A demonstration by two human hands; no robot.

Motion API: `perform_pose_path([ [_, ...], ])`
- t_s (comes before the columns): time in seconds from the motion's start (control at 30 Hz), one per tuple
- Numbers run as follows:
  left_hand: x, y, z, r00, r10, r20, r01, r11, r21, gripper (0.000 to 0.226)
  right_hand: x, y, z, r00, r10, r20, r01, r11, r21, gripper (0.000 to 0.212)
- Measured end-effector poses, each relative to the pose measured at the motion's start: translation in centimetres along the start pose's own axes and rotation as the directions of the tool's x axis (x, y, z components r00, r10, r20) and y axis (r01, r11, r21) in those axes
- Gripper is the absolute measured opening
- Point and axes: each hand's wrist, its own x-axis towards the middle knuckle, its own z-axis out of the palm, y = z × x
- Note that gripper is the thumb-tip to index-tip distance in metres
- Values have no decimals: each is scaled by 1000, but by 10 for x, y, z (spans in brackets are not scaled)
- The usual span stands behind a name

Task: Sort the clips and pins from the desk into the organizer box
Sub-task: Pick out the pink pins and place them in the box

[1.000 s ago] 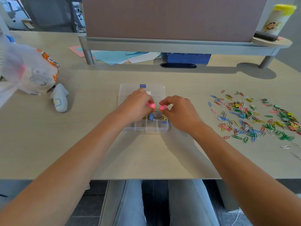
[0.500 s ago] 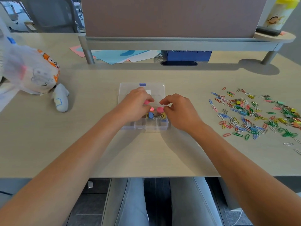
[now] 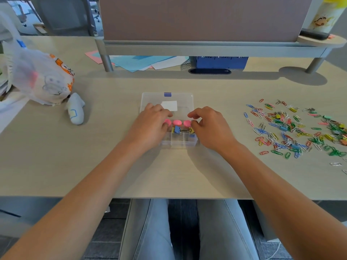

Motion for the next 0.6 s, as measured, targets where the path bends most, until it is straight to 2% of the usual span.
perform_pose_path([
  [0.1, -15, 0, 10, 999, -14, -37, 15, 999, 40, 31, -7, 0, 3, 1000, -7, -30, 6, 1000, -16, 28],
  [0.3, -33, 14, 18, 999, -14, -36, 15, 999, 33, 49, -25, 3, 4, 1000, -1, -15, 0, 998, -56, 28],
  [0.6, -24, 65, 37, 1000, 7, -8, -7, 999, 32, 39, -56, 38, -30, 997, 60, -55, -65, 992, -109, 31],
])
